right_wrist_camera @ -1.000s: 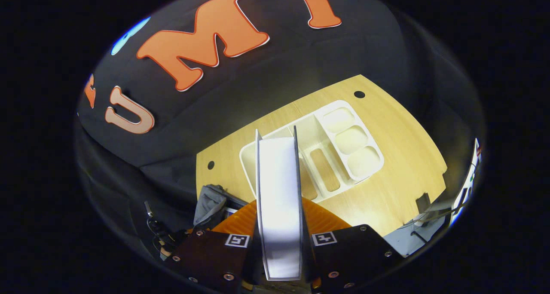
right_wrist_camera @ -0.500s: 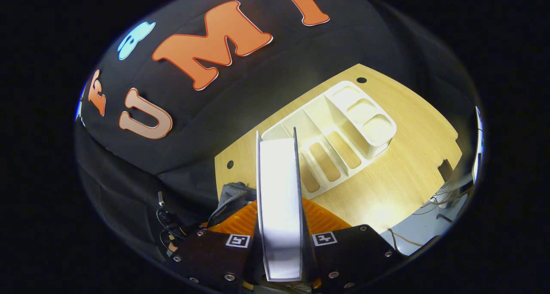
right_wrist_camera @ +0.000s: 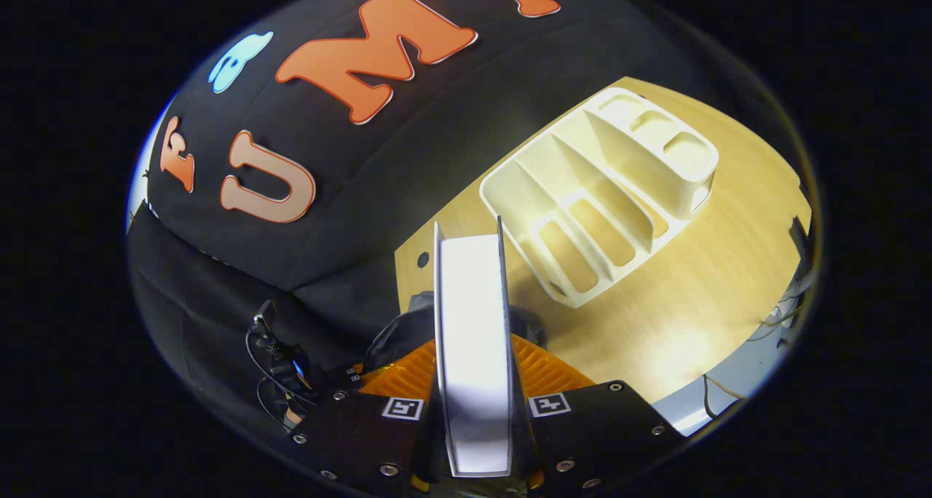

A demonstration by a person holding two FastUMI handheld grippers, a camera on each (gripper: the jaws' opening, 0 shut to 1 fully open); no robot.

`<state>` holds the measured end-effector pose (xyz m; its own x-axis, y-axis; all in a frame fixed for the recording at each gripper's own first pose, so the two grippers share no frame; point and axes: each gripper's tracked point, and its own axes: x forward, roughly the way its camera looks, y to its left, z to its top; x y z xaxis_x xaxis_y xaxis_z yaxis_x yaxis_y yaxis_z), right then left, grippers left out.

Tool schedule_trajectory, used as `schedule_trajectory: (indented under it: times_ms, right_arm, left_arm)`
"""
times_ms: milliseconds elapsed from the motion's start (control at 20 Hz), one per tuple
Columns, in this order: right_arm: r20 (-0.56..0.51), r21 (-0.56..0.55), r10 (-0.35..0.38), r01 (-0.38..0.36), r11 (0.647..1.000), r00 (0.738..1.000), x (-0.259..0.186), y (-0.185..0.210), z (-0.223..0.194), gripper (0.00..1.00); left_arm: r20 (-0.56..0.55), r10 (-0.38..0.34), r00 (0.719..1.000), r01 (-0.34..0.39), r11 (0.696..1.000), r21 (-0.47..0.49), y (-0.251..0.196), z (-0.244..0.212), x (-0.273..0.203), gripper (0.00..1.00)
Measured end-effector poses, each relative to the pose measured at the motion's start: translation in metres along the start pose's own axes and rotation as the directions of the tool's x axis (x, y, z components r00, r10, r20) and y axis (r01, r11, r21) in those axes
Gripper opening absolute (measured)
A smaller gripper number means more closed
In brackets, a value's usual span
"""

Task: Open the schoolbag, grab two books from the bookshelf and put them into the schoolbag.

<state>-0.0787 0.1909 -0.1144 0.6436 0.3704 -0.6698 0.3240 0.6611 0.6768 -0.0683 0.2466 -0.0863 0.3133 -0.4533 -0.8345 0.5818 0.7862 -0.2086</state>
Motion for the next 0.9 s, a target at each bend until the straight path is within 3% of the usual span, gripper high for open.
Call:
schedule_trajectory:
  times_ms: [500,900]
  right_arm:
    - [-0.069,0.093,0.166,-0.159,0.983,0.984,0.087,0.020,-0.071,0.38]
    - [-0.001,0.212,0.296,-0.289,0.934,0.955,0.145,0.034,-0.102,0.37]
  left_arm:
    - [0.054,0.010,0.998,-0.006,0.998,-0.062,0.012,0.008,-0.023,0.06]
    - [0.104,-0.034,0.994,0.037,0.999,-0.028,-0.011,0.021,-0.027,0.06]
